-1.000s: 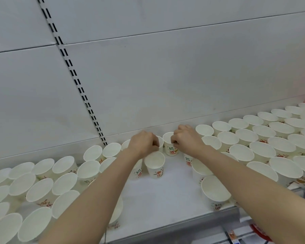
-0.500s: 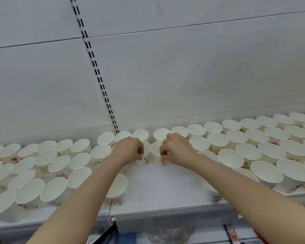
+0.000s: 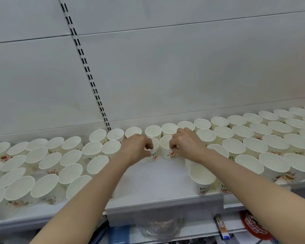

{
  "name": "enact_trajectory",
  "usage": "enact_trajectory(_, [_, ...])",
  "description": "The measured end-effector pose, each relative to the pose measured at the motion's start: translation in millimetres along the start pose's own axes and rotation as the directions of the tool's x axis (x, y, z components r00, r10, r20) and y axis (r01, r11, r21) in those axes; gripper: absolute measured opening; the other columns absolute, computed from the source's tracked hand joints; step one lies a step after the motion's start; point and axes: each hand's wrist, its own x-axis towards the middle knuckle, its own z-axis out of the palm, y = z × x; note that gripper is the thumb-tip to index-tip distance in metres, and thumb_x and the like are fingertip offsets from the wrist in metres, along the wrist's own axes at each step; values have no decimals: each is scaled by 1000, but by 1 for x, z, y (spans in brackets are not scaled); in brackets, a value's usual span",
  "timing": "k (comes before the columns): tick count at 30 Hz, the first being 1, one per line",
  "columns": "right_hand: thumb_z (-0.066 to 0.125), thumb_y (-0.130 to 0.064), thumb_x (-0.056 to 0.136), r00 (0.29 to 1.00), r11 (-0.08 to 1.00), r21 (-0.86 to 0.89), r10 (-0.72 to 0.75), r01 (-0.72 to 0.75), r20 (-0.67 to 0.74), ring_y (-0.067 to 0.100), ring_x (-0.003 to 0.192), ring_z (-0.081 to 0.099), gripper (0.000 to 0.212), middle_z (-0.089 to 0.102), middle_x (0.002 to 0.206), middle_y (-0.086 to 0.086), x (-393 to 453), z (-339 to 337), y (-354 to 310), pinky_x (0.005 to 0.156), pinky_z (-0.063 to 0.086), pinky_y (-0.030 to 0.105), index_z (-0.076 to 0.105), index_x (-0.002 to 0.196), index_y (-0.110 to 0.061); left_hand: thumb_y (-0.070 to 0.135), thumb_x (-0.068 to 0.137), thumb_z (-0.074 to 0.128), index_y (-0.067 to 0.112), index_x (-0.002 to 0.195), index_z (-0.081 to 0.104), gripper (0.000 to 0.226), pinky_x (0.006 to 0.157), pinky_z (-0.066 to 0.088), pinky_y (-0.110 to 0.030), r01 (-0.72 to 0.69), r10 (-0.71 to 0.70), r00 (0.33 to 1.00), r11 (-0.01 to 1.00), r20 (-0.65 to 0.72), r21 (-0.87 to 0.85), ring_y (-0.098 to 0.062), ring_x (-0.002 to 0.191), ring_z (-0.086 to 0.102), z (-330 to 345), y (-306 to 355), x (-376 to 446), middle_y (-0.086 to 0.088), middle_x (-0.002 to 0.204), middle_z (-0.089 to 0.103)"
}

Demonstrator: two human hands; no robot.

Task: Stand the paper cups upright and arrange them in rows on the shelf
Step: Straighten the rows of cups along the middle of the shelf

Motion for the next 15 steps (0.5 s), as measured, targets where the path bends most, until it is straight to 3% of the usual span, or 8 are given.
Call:
enact_trajectory(5, [71, -10, 65, 1000, 1000, 19, 4, -4, -11, 22, 70, 50, 12, 61, 61, -5, -1, 5, 1, 61, 29, 29, 65, 62, -20, 25, 82, 69, 29, 86, 69, 6, 67, 52, -33, -3, 3, 1000, 1000, -22, 10, -12, 85, 60, 4, 0, -2, 12, 86, 64])
enact_trajectory(9, [73, -23, 72, 999, 999, 37, -21, 22, -31, 21, 77, 51, 5, 63, 70, -4, -2, 3, 0, 65, 30, 30, 69, 72, -20, 30, 83, 70, 28, 97, 70, 14, 71, 49, -31, 10, -10, 998, 1000, -70, -10, -11, 88, 58, -2, -3, -9, 12, 95, 66])
enact_trajectory(15, [75, -21, 70, 973, 992, 74, -83, 101, -214, 22, 66, 52, 8, 60, 62, -6, 9, 4, -15, 62, 37, 31, 67, 68, -20, 27, 82, 65, 30, 86, 72, 8, 64, 43, -29, 292, -277, 934, 956, -225, 35, -14, 88, 60, -35, -51, -37, 10, 87, 67])
